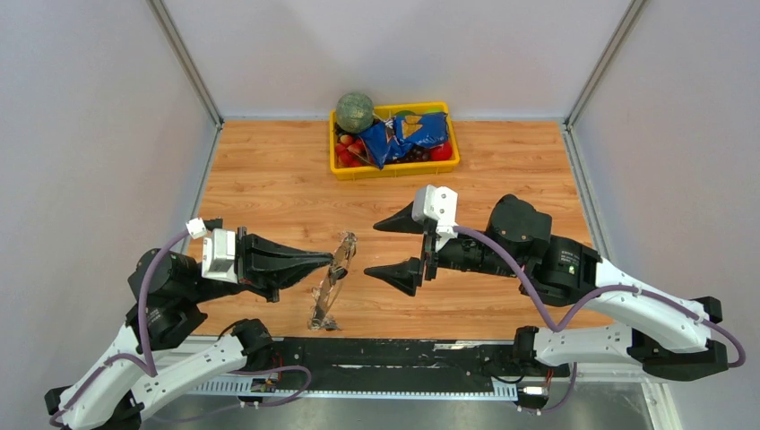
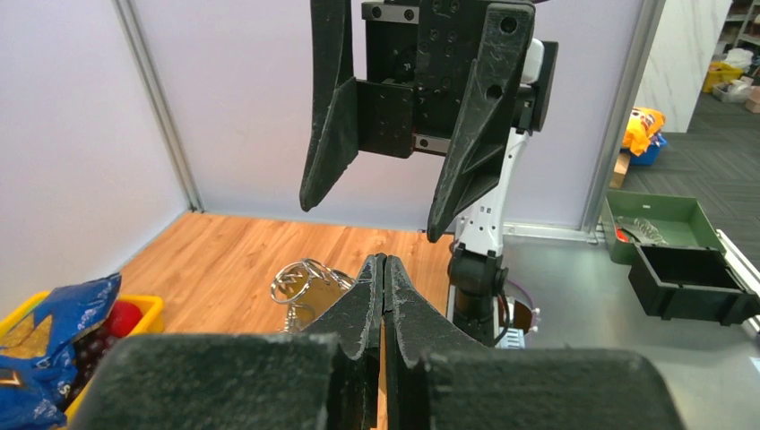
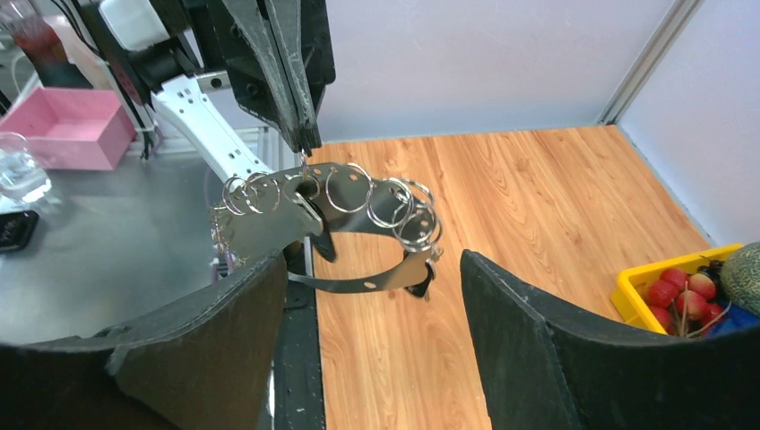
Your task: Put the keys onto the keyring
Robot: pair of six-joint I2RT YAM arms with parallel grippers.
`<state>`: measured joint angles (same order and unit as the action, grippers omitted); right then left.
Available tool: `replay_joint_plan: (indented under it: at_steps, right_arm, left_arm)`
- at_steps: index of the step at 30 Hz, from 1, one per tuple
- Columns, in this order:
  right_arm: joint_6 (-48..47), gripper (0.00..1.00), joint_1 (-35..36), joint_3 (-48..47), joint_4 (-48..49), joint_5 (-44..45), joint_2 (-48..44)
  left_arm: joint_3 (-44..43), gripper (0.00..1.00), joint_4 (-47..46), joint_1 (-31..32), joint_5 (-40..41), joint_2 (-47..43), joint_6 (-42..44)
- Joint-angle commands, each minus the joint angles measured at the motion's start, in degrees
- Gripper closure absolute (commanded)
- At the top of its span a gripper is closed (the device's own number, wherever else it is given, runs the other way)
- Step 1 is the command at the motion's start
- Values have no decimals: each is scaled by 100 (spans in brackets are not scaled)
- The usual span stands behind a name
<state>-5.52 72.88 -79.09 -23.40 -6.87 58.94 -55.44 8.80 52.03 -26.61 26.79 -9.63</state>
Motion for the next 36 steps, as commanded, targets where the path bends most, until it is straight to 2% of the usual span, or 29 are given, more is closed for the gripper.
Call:
replay_joint_plan:
  at_steps: [1,6,11,17,26,36]
  right_arm:
    - [-584,23,7,-55,-290,-1,30]
    - [-932,21,7,39,-374,-188,76]
    - [-802,20,5,362,-369,-124,74]
    - [-85,19,1,754,-120,-125,72]
    - [1356,18,2,1620,1257,-85,-277]
    - [1971,19,1,1833,1817,-153,36]
  left_arm:
    - [-209,100,-134,3,-241,98,64]
    - [-286,100,-56,8,-443,111,46]
    - [-348,100,-54,9,-608,104,-30]
    - [-363,100,-101,4,-680,93,-95]
    - [-329,100,-130,8,-615,56,-74]
    - [-251,100,-216,8,-590,-4,-70]
